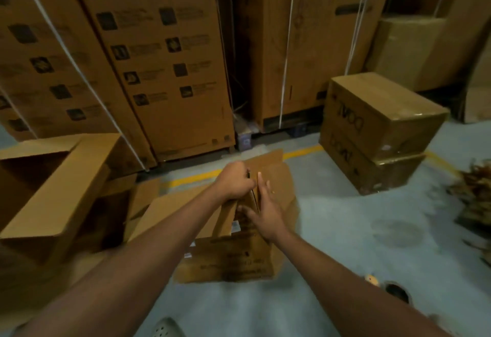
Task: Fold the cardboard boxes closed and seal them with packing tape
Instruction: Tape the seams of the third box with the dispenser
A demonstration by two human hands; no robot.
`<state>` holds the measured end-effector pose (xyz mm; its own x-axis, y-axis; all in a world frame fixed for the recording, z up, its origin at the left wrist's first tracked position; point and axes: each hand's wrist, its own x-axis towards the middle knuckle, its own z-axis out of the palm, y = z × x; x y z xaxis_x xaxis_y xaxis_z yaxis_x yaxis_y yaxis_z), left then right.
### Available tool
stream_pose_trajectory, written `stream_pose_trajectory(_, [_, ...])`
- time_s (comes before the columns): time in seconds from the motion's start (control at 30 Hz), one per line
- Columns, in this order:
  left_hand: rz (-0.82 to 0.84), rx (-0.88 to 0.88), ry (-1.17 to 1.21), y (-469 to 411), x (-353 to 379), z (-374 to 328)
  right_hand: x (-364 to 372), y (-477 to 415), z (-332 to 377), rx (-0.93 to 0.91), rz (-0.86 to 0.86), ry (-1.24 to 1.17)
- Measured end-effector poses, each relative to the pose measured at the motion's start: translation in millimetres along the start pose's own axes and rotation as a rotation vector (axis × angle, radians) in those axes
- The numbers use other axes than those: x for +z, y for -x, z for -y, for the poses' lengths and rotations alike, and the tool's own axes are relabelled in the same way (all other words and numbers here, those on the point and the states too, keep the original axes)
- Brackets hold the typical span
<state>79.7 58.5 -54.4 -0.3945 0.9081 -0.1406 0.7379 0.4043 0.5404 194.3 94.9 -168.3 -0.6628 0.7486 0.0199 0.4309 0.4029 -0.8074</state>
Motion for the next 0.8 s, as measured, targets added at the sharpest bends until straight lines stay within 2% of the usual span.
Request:
stream_pose_trajectory(0.1, [-0.022,-0.031,-0.081,-26,66,17,9,-11,-49,0.034,0.051,0.041])
stream_pose_trajectory(0.23, [-0.018,-0.058,-0.087,-37,163,35,19,-16,-118,0.158,0.130,0.246])
stream_pose_trajectory(0.43, [0.110,-0.043,-0.022,-37,281,41,14,9,-206,0.297,0.177,0.344])
stream_pose_trajectory(0.67, [0.252,-0.185,0.218,-33,364,53,12,41,-268,0.361,0.316,0.386])
stream_pose_trajectory(0.8, [0.369,-0.142,0.235,-30,375,64,17,55,-281,0.434,0.323,0.379])
